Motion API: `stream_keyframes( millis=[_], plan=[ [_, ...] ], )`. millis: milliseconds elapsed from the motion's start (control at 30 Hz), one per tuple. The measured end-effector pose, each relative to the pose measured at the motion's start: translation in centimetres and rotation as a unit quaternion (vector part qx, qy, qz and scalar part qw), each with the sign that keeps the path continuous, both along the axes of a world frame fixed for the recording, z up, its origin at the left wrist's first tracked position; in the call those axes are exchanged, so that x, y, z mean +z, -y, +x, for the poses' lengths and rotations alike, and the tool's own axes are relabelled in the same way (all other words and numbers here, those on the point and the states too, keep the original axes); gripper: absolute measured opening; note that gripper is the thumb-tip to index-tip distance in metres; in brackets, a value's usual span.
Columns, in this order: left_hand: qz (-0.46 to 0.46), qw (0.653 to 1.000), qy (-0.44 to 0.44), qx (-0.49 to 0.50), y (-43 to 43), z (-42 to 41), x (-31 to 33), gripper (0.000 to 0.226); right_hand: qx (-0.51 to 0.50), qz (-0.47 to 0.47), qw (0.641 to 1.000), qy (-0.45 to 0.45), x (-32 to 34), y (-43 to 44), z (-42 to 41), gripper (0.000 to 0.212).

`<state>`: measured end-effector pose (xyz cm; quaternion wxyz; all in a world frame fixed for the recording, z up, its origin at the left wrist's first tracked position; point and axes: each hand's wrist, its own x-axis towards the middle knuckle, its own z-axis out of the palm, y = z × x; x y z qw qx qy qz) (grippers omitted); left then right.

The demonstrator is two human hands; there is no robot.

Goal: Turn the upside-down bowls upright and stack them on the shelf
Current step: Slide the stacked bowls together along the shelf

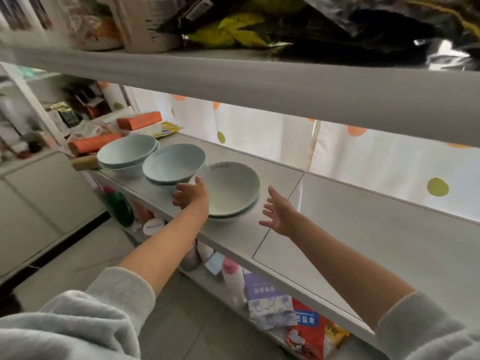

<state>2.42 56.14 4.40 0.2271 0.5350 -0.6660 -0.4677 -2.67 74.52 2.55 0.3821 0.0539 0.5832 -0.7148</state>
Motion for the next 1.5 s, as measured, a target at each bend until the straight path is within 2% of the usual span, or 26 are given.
stream_keyframes(
  millis=[100,200,400,600,900,1067,1300,1500],
  plan=[
    [0.195,0.976,-0.096,-0.024,1.7,0.2,-0.9,0.064,0.004,-0.002,1.0,0.003,-0.1,1.5,0.2,0.073],
    [0.271,0.949,-0.144,-0.075,3.0,1.2,-1.1,0.05,0.01,-0.026,0.999,0.026,-0.3,3.0,0.4,0.067],
    [0.322,0.928,-0.156,-0.102,3.0,1.3,-0.7,0.044,-0.009,-0.046,0.998,0.032,-0.9,3.4,0.4,0.06],
    [0.364,0.912,-0.145,-0.121,-0.6,-0.4,-0.5,0.051,-0.055,-0.044,0.997,0.021,0.0,-1.0,0.2,0.058],
    [0.383,0.871,-0.137,-0.275,-15.1,-5.2,1.3,0.038,-0.221,-0.032,0.975,0.019,1.6,-15.6,-0.6,0.049],
    [0.391,0.841,-0.117,-0.354,-24.9,-7.5,1.8,0.034,-0.297,-0.028,0.954,0.013,2.1,-25.3,-1.1,0.054],
    [0.404,0.82,-0.109,-0.39,-36.0,-9.4,1.8,0.028,-0.376,-0.036,0.926,0.023,2.7,-35.8,-1.5,0.056],
    [0.409,0.819,-0.098,-0.391,-40.1,-10.1,1.4,0.027,-0.401,-0.037,0.914,0.046,2.5,-39.5,-1.5,0.052]
  ],
)
